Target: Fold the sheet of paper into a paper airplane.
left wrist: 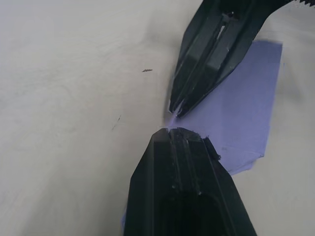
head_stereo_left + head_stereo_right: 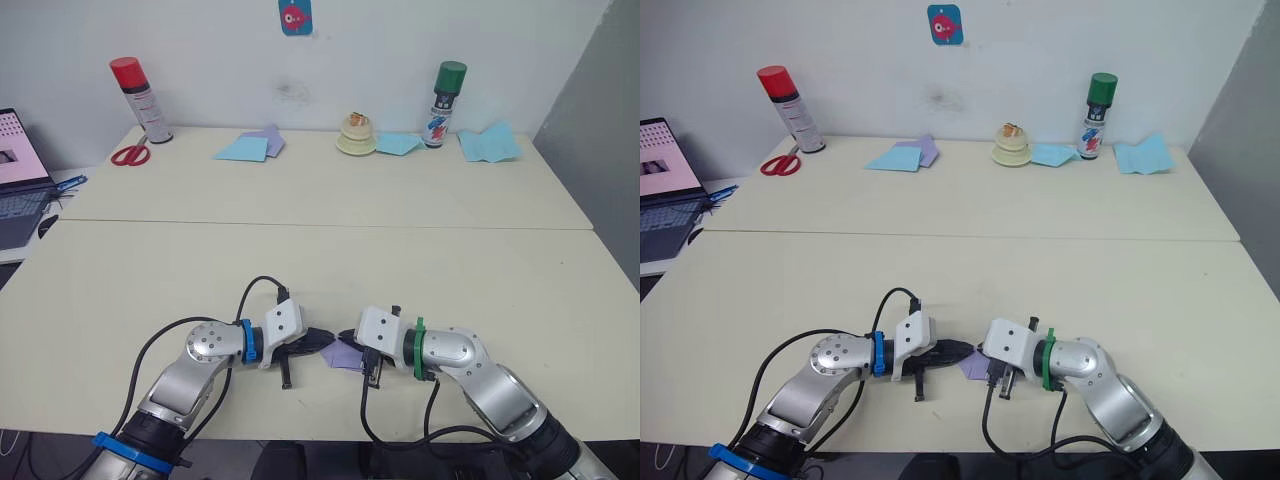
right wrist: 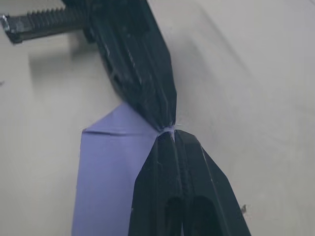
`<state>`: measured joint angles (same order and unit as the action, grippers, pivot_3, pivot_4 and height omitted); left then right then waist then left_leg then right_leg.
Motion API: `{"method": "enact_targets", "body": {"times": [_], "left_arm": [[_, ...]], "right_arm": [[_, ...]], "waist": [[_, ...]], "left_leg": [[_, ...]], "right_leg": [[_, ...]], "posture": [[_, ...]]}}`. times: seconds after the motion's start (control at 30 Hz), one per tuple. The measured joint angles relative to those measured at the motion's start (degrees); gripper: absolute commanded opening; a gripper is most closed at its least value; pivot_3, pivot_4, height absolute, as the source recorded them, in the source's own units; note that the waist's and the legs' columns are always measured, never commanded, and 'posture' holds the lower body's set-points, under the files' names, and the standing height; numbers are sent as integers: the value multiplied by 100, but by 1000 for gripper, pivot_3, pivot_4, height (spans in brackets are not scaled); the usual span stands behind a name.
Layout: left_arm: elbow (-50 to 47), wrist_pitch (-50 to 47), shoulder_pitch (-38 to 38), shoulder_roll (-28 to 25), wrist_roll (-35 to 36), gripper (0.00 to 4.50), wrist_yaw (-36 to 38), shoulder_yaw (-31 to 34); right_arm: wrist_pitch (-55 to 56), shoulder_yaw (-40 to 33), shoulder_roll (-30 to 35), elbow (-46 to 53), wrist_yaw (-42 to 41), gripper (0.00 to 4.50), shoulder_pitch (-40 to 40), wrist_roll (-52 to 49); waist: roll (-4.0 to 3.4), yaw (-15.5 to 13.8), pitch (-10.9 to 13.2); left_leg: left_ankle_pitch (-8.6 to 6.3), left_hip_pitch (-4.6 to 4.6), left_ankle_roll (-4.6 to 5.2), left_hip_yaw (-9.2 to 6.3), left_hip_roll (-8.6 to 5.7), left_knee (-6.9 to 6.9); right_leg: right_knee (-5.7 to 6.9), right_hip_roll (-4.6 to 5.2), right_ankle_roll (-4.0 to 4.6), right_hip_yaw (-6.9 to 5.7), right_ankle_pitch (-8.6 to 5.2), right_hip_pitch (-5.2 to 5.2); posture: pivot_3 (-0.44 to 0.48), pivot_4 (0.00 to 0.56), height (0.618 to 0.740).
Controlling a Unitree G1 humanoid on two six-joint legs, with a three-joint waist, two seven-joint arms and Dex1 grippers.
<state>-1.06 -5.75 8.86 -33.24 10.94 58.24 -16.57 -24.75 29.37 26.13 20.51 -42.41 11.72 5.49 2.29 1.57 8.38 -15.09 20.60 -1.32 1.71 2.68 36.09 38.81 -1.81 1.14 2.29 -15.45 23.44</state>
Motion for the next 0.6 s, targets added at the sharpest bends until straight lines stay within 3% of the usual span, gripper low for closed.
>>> {"method": "enact_targets", "body": {"times": [0.6], "left_arm": [[133, 155, 43, -1, -10, 0, 36, -66]], "right_arm": [[-535, -342, 172, 271, 92, 41, -428, -174]], "waist": [[-2, -3, -9]], "left_leg": [[0, -4, 0, 2, -1, 0]], "right_leg": [[-6, 3, 12, 4, -7, -6]], "posture": [[0, 150, 725]]}}
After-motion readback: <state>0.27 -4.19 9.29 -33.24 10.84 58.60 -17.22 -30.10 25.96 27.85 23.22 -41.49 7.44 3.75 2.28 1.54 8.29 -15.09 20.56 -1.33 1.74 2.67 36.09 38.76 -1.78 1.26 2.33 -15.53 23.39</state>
